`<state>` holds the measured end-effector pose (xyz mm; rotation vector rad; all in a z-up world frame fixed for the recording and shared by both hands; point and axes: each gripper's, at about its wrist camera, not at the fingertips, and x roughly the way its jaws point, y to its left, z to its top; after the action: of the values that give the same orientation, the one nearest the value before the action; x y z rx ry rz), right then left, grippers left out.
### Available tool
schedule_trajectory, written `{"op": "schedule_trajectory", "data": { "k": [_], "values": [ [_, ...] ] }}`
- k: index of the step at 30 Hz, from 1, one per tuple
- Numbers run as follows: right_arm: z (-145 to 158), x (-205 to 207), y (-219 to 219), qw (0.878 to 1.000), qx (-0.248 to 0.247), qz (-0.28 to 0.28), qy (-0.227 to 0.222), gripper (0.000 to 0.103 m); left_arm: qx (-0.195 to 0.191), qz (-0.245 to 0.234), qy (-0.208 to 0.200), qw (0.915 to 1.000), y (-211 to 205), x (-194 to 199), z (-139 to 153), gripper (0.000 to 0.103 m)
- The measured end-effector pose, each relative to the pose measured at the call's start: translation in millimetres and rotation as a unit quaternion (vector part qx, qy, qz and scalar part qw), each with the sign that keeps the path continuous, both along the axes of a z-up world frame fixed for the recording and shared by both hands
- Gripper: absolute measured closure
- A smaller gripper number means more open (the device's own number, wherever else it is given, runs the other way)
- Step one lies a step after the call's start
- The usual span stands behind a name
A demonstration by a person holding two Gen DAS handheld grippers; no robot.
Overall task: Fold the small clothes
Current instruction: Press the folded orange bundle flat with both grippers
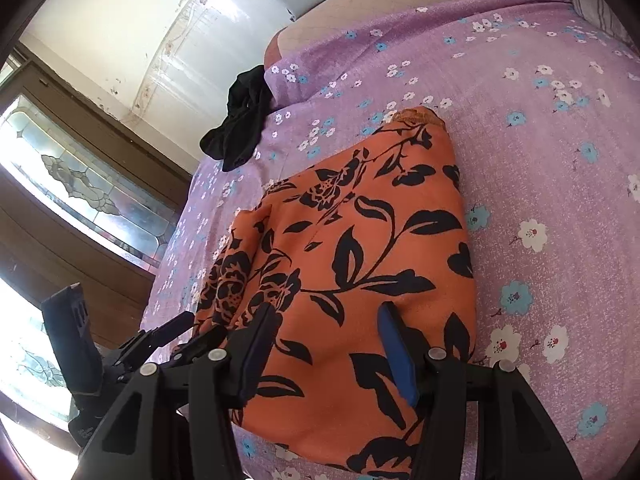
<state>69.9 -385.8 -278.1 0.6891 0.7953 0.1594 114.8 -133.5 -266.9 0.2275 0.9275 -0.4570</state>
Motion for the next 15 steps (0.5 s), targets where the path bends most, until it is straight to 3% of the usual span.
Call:
{"op": "schedule_trajectory", "data": {
  "k": [3,7,9,11,12,15],
  "values": [
    [17.8,11.4,-5.6,0.999,-0.015,-0.006,-0.030,0.046,-0.018,0.007,-0.005,0.9998,-1.0,15.5,14.9,0.026],
    [20.8,37.7,-23.1,0.999,0.000,-0.030,-0.038,0.044,-0.006,0.027,-0.020,0.9994,-12.7,44.4,18.3,0.020],
    [3.6,56.6,-30.0,0.999,0.018,-0.028,-0.012,0.038,0.015,0.025,-0.005,0.9996,-22.2,58.8,2.4,0.020],
    [-25.1,75.2,-34.4,0.998,0.039,-0.022,0.042,0.037,0.046,0.021,0.023,0.9984,-29.6,68.2,-23.0,0.019],
    [-32.9,77.5,-35.9,0.997,0.048,-0.026,0.046,0.037,0.045,0.023,0.031,0.9983,-28.4,68.8,-31.1,0.019],
    [-16.5,71.2,-34.3,0.999,0.034,-0.026,0.023,0.037,0.021,0.037,0.033,0.9986,-20.9,64.9,-22.0,0.018]
  ]
}}
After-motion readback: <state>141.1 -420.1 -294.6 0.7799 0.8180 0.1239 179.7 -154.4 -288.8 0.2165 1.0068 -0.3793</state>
